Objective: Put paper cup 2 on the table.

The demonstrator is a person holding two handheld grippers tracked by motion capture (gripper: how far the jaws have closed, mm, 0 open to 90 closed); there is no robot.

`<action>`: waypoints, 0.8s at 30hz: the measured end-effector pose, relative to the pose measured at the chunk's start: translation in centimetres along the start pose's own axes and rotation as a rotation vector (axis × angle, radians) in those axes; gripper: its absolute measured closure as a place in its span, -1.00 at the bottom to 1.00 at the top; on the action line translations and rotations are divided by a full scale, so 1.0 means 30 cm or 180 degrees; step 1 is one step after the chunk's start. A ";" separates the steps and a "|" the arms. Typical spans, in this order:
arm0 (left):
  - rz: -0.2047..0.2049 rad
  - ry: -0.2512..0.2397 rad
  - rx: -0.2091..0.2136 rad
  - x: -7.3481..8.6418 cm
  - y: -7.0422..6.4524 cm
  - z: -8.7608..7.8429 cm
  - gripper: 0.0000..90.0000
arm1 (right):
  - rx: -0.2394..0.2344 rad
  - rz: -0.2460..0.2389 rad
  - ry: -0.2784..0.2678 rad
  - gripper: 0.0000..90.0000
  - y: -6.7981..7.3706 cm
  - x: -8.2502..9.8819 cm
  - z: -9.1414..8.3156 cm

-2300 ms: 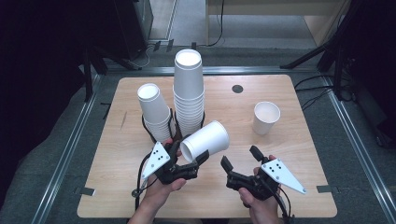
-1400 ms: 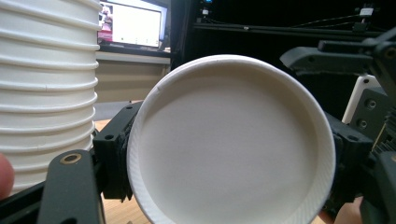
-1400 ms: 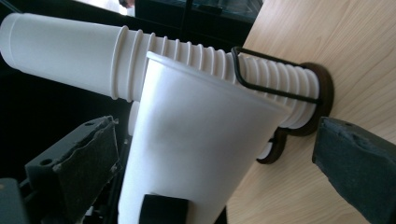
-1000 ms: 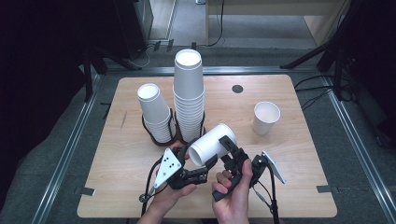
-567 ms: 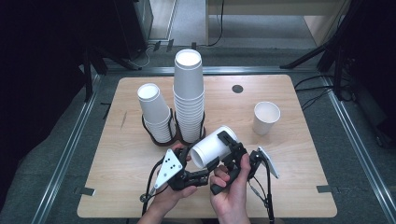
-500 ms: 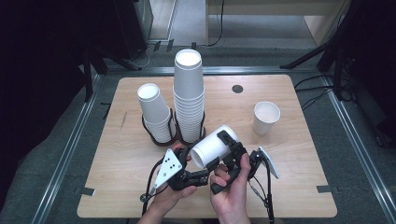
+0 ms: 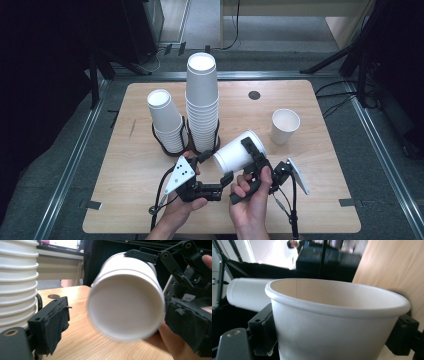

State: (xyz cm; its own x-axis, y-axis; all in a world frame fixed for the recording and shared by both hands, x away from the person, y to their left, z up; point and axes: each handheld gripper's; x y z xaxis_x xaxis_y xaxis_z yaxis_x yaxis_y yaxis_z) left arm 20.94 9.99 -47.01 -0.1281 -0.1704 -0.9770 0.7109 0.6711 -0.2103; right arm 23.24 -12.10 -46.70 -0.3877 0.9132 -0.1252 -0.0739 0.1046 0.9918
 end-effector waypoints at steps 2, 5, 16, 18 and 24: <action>-0.0023 0.0001 -0.0019 -0.005 0.008 -0.005 -0.94 | -0.0004 -0.0175 -0.0110 -0.67 0.004 -0.025 -0.001; -0.0050 -0.0003 -0.0034 -0.010 0.016 -0.010 -0.95 | 0.0009 -0.0676 -0.0307 -0.67 0.019 -0.045 -0.008; 0.0015 0.0114 -0.0138 -0.007 0.032 -0.025 -0.95 | 0.0071 -0.2797 -0.0593 -0.68 0.041 -0.033 -0.010; -0.0005 0.0140 -0.0156 -0.002 0.038 -0.030 -0.95 | 0.0087 -0.3071 -0.0611 -0.68 0.034 -0.037 -0.003; -0.0010 0.0219 -0.0265 0.010 0.066 -0.062 -0.95 | 0.0125 -0.3642 -0.0604 -0.68 0.007 -0.048 0.015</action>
Point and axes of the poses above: each handheld gripper's, and its own axes: z roughly forward along the jaws, x roughly out of its underside, y roughly to its left, and after that the axes turned 6 degrees about -y, right-handed
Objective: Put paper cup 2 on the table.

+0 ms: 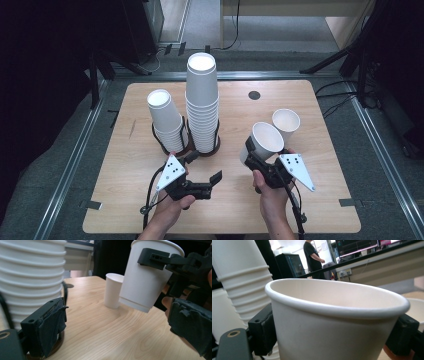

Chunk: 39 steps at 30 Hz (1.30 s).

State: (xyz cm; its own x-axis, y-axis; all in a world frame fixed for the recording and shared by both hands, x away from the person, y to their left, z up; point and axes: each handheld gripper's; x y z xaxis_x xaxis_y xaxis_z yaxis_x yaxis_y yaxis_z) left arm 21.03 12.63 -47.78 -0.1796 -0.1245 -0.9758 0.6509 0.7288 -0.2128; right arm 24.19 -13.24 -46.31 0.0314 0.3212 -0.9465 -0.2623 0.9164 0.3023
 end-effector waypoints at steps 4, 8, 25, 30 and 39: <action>-0.0044 0.0000 -0.0090 0.000 0.029 -0.029 -0.95 | -0.0026 -0.0250 -0.0042 -0.68 -0.012 0.027 0.014; -0.0064 -0.0003 -0.0159 -0.002 0.053 -0.062 -0.95 | -0.0127 -0.0440 -0.0132 -0.68 -0.026 0.063 0.030; -0.0126 0.0091 -0.0617 0.057 0.165 -0.191 -0.95 | -0.0211 -0.0829 0.0034 -0.69 -0.093 0.181 0.113; -0.0189 0.0084 -0.0723 0.067 0.197 -0.229 -0.95 | -0.0214 -0.0862 0.0100 -0.69 -0.109 0.206 0.130; -0.0206 0.0133 -0.0905 0.089 0.248 -0.290 -0.95 | -0.0252 -0.0937 0.0235 -0.70 -0.118 0.232 0.142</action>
Point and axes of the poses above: each handheld gripper's, and its own axes: z roughly forward along the jaws, x roughly out of its underside, y roughly to its left, and after that the axes turned 6 degrees about -y, right-handed
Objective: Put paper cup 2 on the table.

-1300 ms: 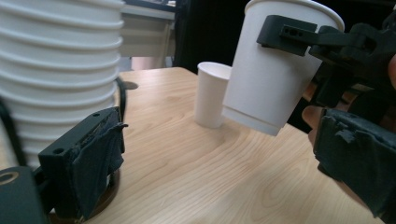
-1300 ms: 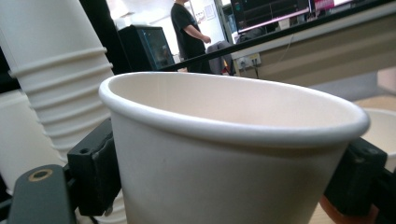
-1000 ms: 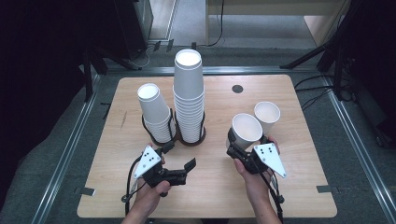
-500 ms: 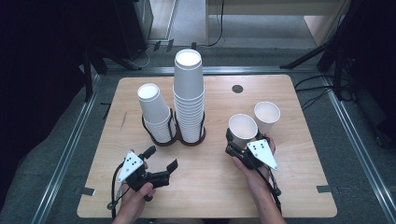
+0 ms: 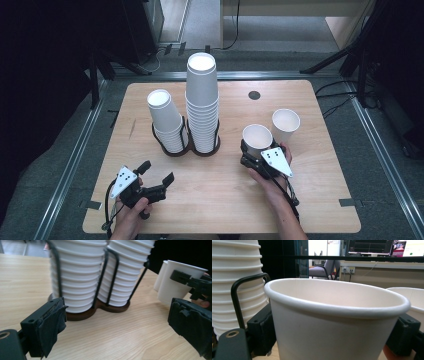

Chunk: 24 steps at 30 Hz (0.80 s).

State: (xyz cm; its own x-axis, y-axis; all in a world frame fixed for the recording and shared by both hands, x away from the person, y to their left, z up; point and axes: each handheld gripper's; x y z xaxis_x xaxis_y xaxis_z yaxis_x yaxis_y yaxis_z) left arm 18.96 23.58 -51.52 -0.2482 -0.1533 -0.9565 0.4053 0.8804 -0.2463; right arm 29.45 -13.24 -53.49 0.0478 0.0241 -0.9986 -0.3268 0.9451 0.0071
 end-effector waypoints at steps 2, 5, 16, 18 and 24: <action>-0.0004 0.0009 -0.0028 0.003 0.010 -0.008 -0.95 | -0.0002 -0.0011 0.0025 -0.70 0.000 0.003 0.001; 0.0002 0.0018 -0.0067 0.010 0.021 -0.020 -0.95 | -0.0028 -0.0061 0.0075 -0.70 0.004 0.009 0.000; -0.0066 0.0057 -0.0123 0.021 0.052 -0.045 -0.95 | 0.0010 -0.0024 0.0239 -0.72 -0.008 0.031 -0.006; -0.0058 0.0062 -0.0133 0.023 0.052 -0.047 -0.95 | 0.0006 -0.0039 0.0238 -0.72 -0.011 0.037 -0.009; -0.0086 0.0066 -0.0156 0.030 0.054 -0.049 -0.95 | 0.0001 0.0035 0.0264 -0.74 -0.021 0.035 -0.015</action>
Point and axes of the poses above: each handheld gripper's, and its own axes: z roughly forward along the jaws, x roughly out of its underside, y roughly to its left, and after that the axes turned 6 degrees about -y, right-handed
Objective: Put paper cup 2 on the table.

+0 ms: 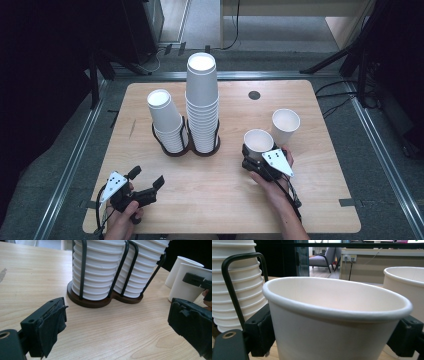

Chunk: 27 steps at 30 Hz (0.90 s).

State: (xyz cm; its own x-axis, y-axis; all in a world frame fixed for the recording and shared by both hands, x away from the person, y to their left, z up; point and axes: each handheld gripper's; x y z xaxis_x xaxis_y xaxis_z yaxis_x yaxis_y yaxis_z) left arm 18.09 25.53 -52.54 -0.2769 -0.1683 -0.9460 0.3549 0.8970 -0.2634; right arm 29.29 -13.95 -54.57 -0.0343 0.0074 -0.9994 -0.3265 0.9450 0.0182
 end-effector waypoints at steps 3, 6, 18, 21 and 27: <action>0.0000 0.0019 -0.0013 0.003 0.001 -0.001 -0.95 | -0.0010 0.0008 0.0029 -0.75 -0.004 0.000 -0.009; 0.0007 0.0027 -0.0031 0.008 -0.001 -0.001 -0.95 | -0.0011 -0.0017 0.0091 -0.76 -0.009 0.004 -0.018; -0.0032 0.0028 -0.0092 0.011 0.016 -0.009 -0.95 | -0.0175 -0.0121 0.0303 -1.00 -0.031 -0.004 -0.057; -0.0030 0.0034 -0.0121 0.011 0.026 -0.014 -0.95 | -0.0220 -0.0144 0.0327 -1.00 -0.034 -0.014 -0.077; -0.0037 0.0035 -0.0177 0.011 0.045 -0.024 -0.95 | -0.0287 -0.0192 0.0352 -1.00 -0.064 -0.033 -0.134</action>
State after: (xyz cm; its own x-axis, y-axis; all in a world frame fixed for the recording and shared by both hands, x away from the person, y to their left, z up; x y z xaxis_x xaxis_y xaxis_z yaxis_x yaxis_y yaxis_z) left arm 17.83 26.99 -53.09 -0.2907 -0.1745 -0.9407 0.3015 0.9164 -0.2632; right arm 26.16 -17.09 -53.49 -0.1142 -0.0892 -0.9894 -0.4145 0.9094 -0.0341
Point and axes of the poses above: each handheld gripper's, and its own axes: z roughly forward along the jaws, x roughly out of its underside, y roughly to its left, and after that the axes turned 6 degrees about -y, right-handed
